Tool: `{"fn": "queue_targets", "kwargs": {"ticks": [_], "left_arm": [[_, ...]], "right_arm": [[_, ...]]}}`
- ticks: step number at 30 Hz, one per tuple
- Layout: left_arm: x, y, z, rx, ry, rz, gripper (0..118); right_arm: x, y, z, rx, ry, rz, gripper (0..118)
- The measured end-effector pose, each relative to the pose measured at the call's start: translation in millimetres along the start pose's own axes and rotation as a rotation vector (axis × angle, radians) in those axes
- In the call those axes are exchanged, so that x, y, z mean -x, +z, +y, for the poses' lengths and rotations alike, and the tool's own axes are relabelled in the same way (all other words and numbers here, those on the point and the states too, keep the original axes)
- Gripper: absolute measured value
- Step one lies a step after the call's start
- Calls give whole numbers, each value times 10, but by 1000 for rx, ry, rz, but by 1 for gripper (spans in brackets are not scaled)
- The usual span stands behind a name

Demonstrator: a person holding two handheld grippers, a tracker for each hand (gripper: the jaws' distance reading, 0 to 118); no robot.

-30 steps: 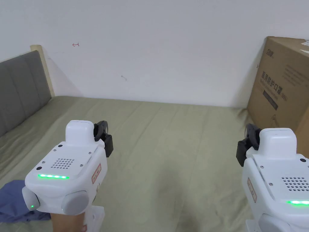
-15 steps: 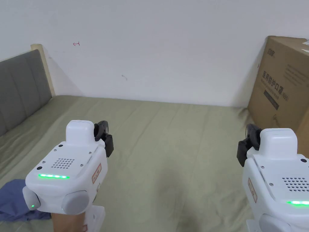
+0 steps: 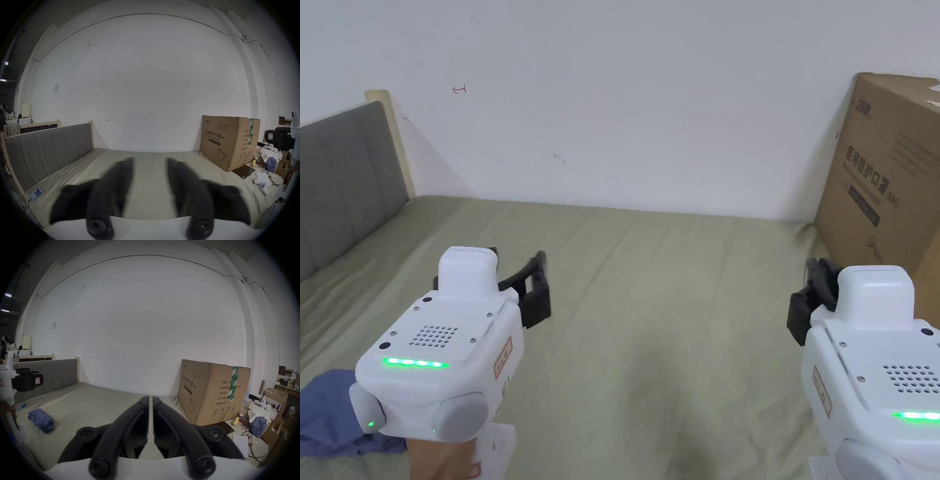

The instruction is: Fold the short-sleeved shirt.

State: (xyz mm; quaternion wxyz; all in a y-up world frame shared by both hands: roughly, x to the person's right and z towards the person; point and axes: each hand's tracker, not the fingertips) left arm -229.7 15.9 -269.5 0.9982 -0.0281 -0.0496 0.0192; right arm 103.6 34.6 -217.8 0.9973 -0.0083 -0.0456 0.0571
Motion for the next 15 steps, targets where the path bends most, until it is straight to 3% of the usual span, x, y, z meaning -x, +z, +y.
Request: {"fn": "queue_targets", "kwargs": {"ticks": [2, 4, 6, 11, 15], "left_arm": [[-16, 6, -19, -11, -10, 10, 104], [-25, 41, -35, -43, -19, 32, 111], [-29, 46, -21, -42, -21, 29, 112], [-32, 45, -6, -45, -18, 25, 112], [-38, 48, 6, -52, -17, 31, 112]], "right_arm": [[3, -4, 3, 3, -4, -6, 51], [-8, -16, 8, 10, -16, 1, 92], [-16, -29, 6, 15, -24, 1, 111], [-26, -22, 9, 9, -26, -8, 112], [-36, -13, 0, 9, -31, -10, 118]]}}
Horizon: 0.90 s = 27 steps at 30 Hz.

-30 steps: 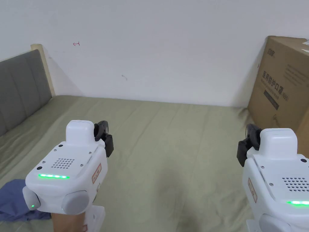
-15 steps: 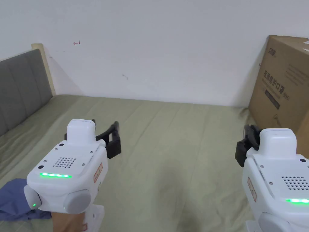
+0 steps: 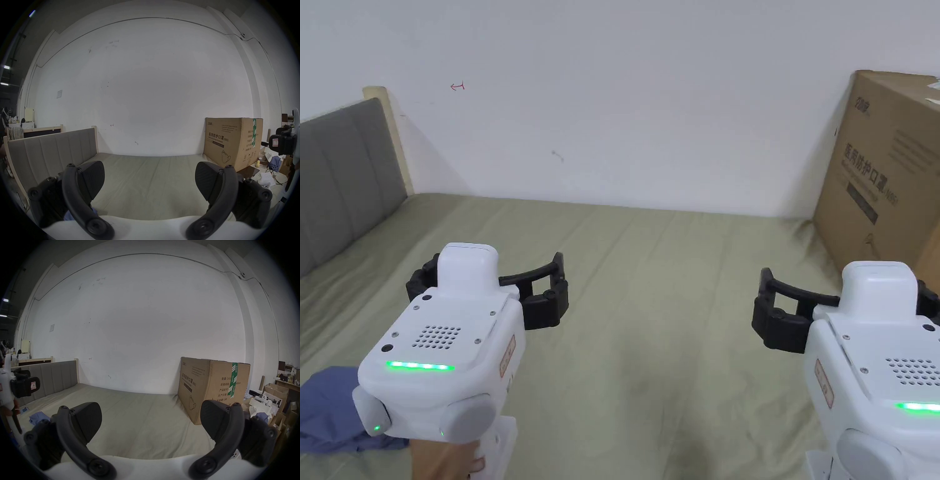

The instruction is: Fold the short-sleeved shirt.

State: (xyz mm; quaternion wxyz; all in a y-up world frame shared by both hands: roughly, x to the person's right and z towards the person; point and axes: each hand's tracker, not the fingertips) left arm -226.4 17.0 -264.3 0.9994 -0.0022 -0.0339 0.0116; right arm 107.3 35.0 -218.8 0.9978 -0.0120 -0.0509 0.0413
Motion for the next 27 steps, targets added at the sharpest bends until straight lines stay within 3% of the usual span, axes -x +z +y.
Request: {"fn": "queue_targets", "kwargs": {"ticks": [27], "left_arm": [[-2, 21, -10, 2, 5, -10, 112]], "right_arm": [[27, 39, 22, -15, 3, 7, 118]]}}
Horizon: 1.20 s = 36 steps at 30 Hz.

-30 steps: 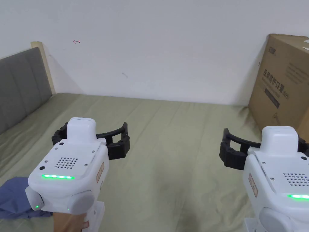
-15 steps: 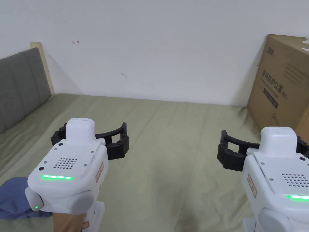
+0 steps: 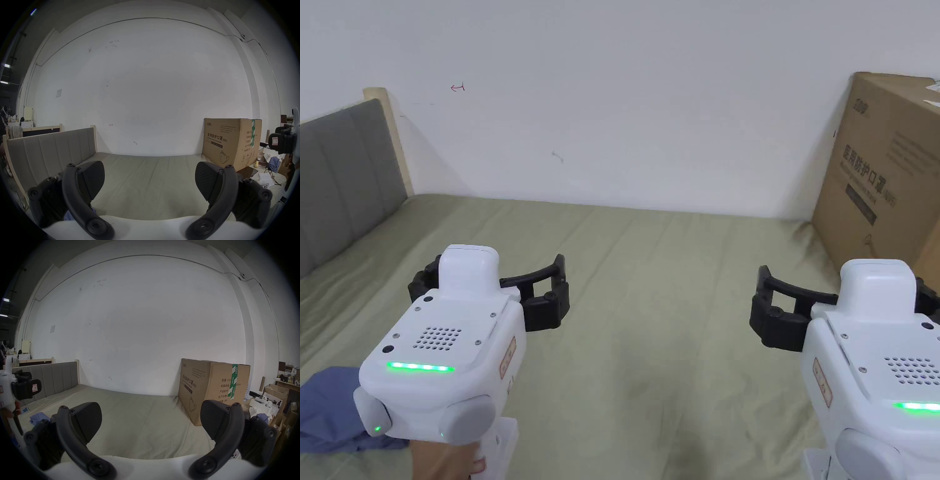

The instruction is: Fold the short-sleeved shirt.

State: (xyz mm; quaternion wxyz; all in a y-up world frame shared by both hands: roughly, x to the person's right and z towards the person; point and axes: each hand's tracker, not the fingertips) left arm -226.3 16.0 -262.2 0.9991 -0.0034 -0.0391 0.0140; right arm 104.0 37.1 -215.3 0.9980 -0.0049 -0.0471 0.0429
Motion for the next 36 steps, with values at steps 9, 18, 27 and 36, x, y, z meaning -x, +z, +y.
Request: {"fn": "queue_targets", "kwargs": {"ticks": [9, 18, 27, 36], "left_arm": [[16, 10, 15, -5, 5, -3, 112], [32, 9, 0, 8, 20, -1, 112], [32, -2, 5, -2, -3, -1, 112], [34, -4, 14, -5, -6, 0, 112]], "right_arm": [[15, 14, 15, -5, -2, 4, 118], [15, 7, 23, -7, -2, 1, 118], [21, -6, 21, -11, 0, 1, 118], [38, -16, 24, -8, 1, 4, 118]]}}
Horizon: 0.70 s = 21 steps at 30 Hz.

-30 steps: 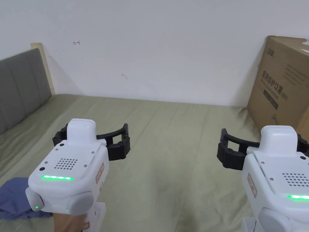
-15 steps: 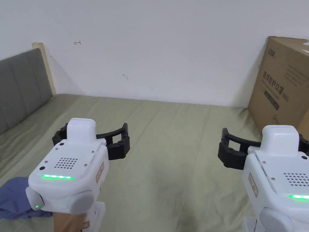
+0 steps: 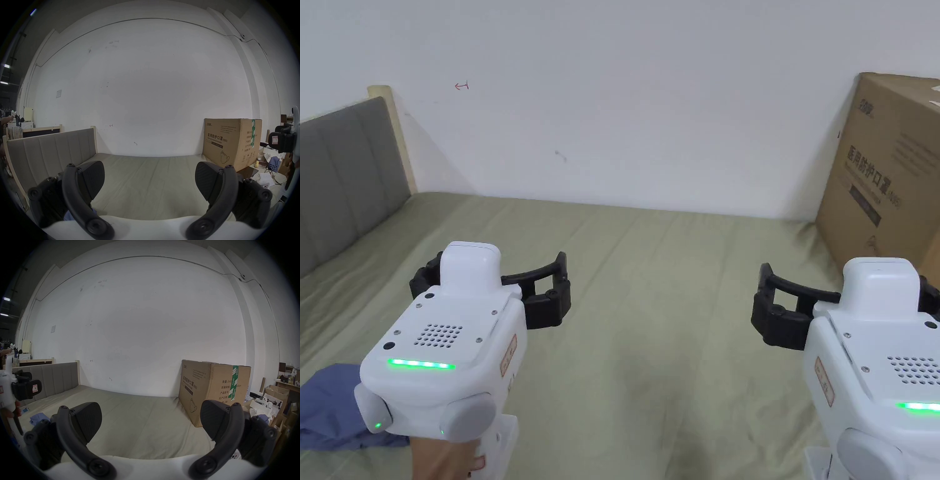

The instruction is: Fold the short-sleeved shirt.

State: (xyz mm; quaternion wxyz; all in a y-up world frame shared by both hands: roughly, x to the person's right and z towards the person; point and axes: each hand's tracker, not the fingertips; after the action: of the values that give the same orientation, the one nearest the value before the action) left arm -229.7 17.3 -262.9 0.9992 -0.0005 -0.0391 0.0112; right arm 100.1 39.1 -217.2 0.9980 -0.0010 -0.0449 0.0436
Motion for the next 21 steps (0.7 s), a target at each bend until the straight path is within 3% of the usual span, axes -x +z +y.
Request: {"fn": "queue_targets", "kwargs": {"ticks": [8, 12, 15, 21], "left_arm": [[19, -3, -5, 2, 8, 2, 112], [25, 0, 2, 10, 4, -2, 112], [36, 9, 11, 8, 5, 0, 112], [48, 28, 48, -1, 26, -7, 112]], "right_arm": [[3, -2, -1, 6, -3, -1, 118], [-11, -3, 22, 49, -49, -6, 118], [-22, -27, 65, 131, -115, -24, 118], [-19, -136, 190, 417, -282, -158, 118]]}}
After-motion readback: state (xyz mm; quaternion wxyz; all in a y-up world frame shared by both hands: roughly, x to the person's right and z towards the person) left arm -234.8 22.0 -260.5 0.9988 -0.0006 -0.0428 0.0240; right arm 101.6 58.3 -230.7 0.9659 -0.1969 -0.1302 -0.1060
